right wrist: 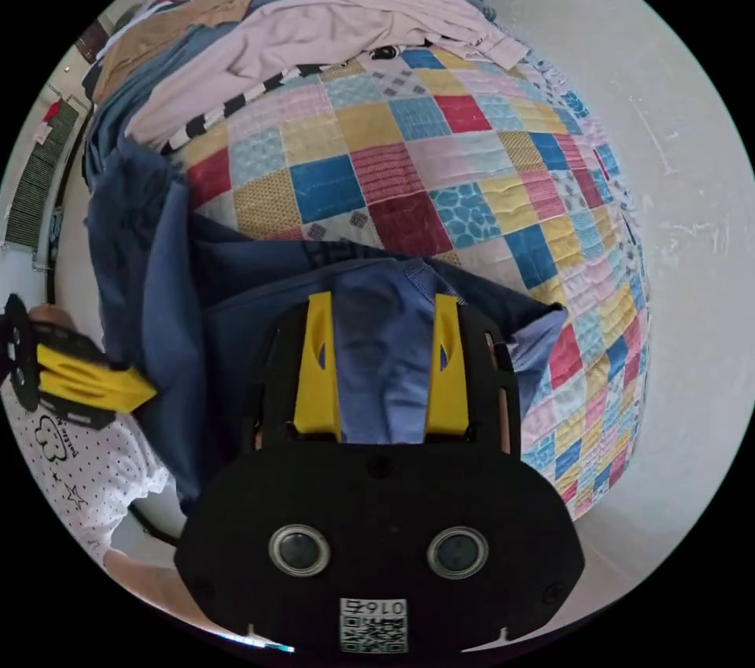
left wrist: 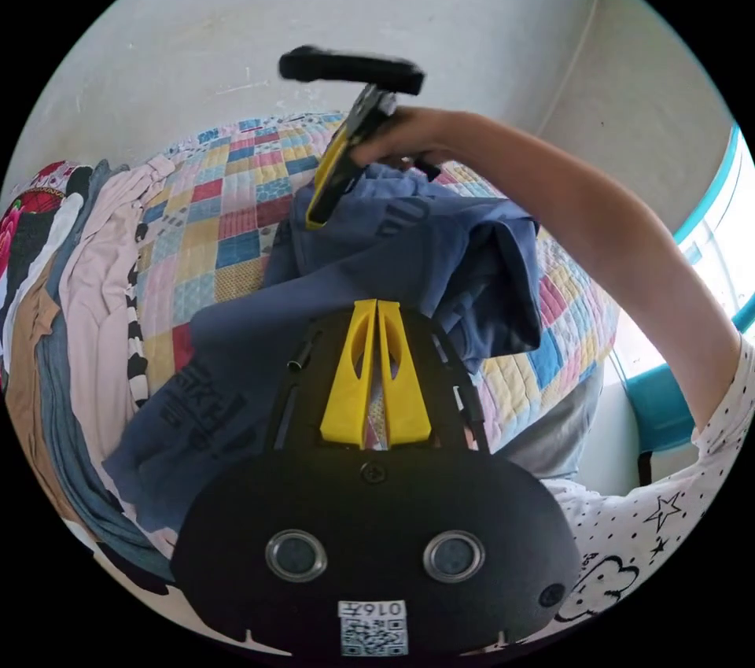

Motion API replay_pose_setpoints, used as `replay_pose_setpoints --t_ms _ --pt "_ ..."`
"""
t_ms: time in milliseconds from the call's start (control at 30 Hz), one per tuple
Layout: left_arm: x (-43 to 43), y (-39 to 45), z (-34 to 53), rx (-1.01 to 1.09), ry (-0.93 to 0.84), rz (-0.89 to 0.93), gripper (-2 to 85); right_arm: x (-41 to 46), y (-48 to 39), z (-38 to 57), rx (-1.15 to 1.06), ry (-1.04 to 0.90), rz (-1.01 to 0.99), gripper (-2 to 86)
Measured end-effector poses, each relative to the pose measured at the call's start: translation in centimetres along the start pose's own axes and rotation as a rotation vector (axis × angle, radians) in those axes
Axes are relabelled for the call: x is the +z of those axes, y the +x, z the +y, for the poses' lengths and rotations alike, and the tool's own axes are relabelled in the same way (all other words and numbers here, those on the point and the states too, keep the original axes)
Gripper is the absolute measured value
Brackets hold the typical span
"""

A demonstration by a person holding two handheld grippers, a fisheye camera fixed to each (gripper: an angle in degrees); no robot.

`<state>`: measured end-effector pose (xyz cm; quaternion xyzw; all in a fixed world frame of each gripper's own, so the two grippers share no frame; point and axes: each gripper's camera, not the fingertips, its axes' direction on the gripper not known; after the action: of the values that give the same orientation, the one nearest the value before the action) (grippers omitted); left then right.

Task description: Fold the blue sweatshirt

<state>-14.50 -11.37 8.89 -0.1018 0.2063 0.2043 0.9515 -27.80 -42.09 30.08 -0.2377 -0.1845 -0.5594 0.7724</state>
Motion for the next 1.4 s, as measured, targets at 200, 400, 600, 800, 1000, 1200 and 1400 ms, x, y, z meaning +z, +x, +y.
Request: replay_pose_setpoints --t_ms 200,400,600,800,1000,1200,1400 --pt "-1.6 -2.1 0.2 -0.045 0.032 0.002 -1.0 -3.1 -0.1 0.5 -0.063 0.039 0.015 3.8" --pt "-7.2 -7.9 -3.2 -0.094 0.07 -0.123 -0.7 -12.2 1.4 1.6 0.057 0.293 0.081 2.5" --pt "-15.8 -13.2 -10.1 -0.151 0.103 -0.349 1.1 -25.1 2.5 3.3 0.228 0.611 0.217 2.1" --pt "-28.9 -10.9 -15.7 -0.122 0.268 -0.554 3.3 -37.6 0.7 10.0 0.312 0.842 0.456 2.1" --pt "-29.9 -6.1 -16.1 0.036 0.269 -0.412 3.6 -37.2 1.7 20.8 0.344 0.723 0.459 2.2" --pt "-18.7 1.5 -13.4 0.204 0.176 -0.207 2.0 -24.7 5.0 32.5 0.412 0.403 0.346 2.3" --pt "-4.1 10.0 -11.3 0.29 -0.044 -0.038 -0.7 -12.1 7.3 42.0 0.589 0.222 0.13 1.5"
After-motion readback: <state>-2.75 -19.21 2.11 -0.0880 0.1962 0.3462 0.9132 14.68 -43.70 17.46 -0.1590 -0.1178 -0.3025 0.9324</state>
